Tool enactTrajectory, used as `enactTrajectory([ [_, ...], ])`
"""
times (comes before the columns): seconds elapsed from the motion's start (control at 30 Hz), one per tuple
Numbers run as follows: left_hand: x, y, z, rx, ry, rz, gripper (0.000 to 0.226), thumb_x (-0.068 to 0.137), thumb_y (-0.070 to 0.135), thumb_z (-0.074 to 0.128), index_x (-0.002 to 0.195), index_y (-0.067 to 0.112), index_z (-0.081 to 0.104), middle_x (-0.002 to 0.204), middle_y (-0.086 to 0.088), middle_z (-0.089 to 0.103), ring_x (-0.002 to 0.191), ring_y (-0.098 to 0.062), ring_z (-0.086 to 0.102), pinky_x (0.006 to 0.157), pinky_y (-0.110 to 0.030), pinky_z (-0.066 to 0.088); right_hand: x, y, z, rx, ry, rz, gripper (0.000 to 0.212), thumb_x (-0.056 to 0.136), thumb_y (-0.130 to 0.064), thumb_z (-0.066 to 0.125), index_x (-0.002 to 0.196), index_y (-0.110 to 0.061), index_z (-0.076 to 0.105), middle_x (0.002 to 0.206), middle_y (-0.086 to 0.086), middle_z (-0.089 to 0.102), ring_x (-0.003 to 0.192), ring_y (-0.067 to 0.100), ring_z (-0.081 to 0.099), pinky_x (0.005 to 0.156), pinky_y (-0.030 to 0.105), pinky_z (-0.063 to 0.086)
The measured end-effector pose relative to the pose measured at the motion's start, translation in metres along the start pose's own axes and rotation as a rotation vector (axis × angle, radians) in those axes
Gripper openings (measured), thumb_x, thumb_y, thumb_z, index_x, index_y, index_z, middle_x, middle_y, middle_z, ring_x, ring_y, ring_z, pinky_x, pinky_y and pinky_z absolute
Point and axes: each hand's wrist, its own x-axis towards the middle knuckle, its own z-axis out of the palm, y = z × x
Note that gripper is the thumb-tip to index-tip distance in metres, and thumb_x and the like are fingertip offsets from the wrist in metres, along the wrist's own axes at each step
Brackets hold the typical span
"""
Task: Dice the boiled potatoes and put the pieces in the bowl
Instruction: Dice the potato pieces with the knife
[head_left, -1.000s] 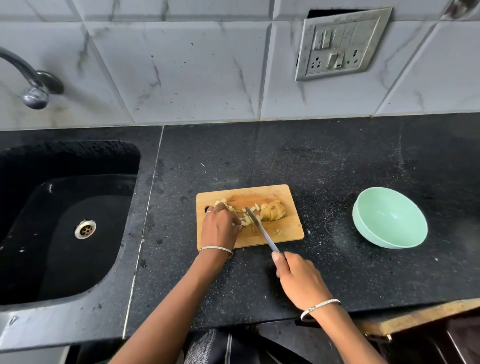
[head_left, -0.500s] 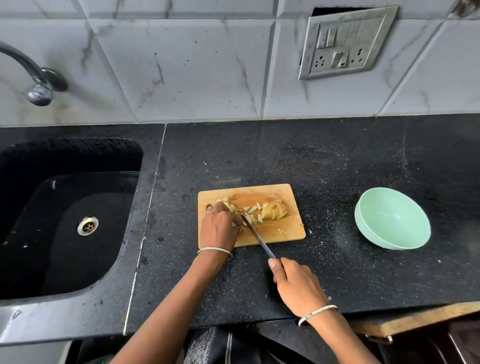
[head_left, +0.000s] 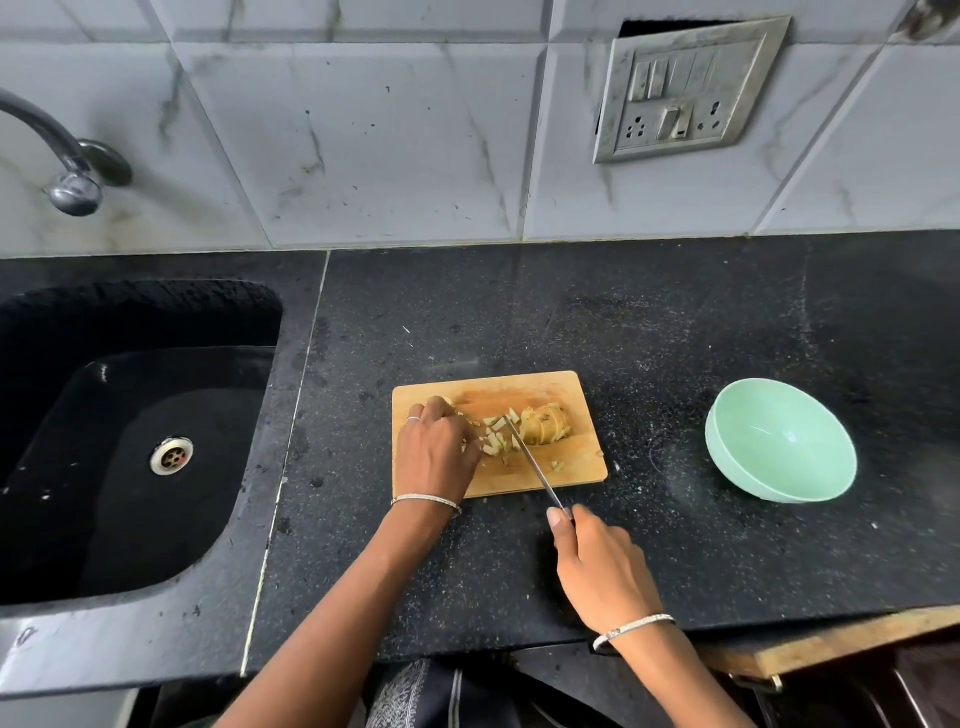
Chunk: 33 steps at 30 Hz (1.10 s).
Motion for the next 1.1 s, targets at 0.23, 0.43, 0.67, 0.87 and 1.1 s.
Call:
enactTrajectory([
  [0.23,0.003,0.01,0.001,0.015,-0.069,0.093,0.025,0.08,0.028,0.062,0.104,0.034,0.066,0.108,0.008,0.063,0.099,-0.022,0.051,0.08,-0.037,0.04,-0.001,0.002,0.002,-0.007,-0.019,0.02,0.035,0.102,-0.05,0.024,0.09,-0.024,0.045,0.093,0.007,0.064,0.093,0.035,0.062,0.074,0.042,0.047],
  [0.43,0.006,0.017,0.008,0.111,-0.134,0.165,0.025,0.085,0.046,0.06,0.107,0.036,0.064,0.111,0.012,0.061,0.112,-0.018,0.048,0.081,-0.036,0.032,0.002,0.007,0.002,0.007,0.009,0.03,0.037,0.101,-0.052,0.024,0.091,-0.025,0.046,0.093,0.006,0.065,0.093,0.035,0.061,0.077,0.044,0.047],
  [0.67,0.003,0.005,0.008,0.164,-0.055,0.177,0.014,0.077,0.039,0.059,0.083,0.028,0.065,0.092,0.006,0.064,0.091,-0.022,0.051,0.072,-0.036,0.03,0.002,0.01,0.006,-0.015,-0.019,0.024,0.036,0.101,-0.052,0.024,0.086,-0.024,0.042,0.09,0.004,0.064,0.091,0.033,0.061,0.072,0.042,0.044],
  [0.87,-0.001,-0.007,0.004,0.224,0.051,0.144,0.023,0.076,0.045,0.056,0.081,0.025,0.066,0.094,0.005,0.06,0.088,-0.021,0.051,0.073,-0.038,0.034,0.005,0.007,0.006,0.001,-0.016,0.018,0.035,0.101,-0.052,0.024,0.084,-0.026,0.04,0.087,0.003,0.063,0.09,0.032,0.061,0.071,0.042,0.045],
  [1.1,0.012,0.002,0.003,0.096,0.081,0.036,0.015,0.086,0.039,0.058,0.09,0.029,0.069,0.101,0.006,0.062,0.096,-0.021,0.052,0.078,-0.038,0.034,0.008,0.005,0.006,0.064,-0.003,0.002,0.034,0.102,-0.05,0.026,0.077,-0.029,0.036,0.084,0.002,0.062,0.087,0.031,0.062,0.071,0.042,0.045],
])
